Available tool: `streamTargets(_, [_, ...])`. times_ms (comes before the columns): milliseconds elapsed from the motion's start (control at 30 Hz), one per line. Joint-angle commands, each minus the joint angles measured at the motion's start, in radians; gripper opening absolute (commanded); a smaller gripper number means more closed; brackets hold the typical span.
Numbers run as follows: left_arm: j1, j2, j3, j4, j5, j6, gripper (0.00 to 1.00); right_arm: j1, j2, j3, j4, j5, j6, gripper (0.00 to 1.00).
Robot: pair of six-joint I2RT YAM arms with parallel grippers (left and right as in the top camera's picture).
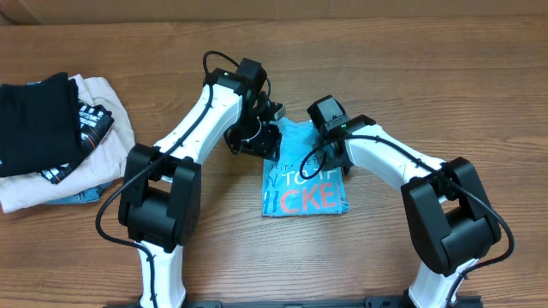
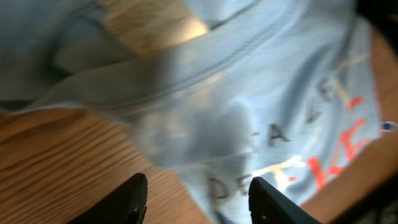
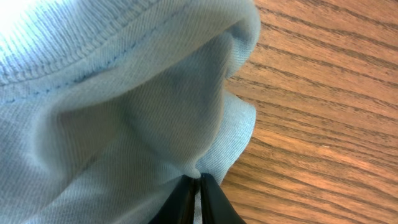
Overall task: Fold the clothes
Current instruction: 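Pinch and adjust the bundle's top edge with the left gripper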
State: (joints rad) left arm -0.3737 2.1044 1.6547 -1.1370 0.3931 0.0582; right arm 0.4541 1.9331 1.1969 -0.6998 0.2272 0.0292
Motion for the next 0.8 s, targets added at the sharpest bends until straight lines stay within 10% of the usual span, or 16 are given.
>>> streamTargets(0, [-0.006,0.01,0.011,0.008,0.098,-0.009,0.56,-0.023,0.066,-0.037,-0.016,0.028,-0.003,0.08])
streamTargets(500, [-0.014,0.011,-0.119,0.143,-0.021,-0.082,0.47,-0.023,0.066,-0.037,-0.023,0.026,-0.003,0.08])
streamTargets(633, [-0.012,0.011,-0.157,0.14,-0.121,-0.12,0.18,-0.023,0.066,-0.037,-0.034,0.026,-0.003,0.08])
streamTargets(767, [-0.002,0.01,-0.156,0.113,-0.222,-0.137,0.15,-0.023,0.066,-0.037,-0.03,0.026,-0.003,0.08])
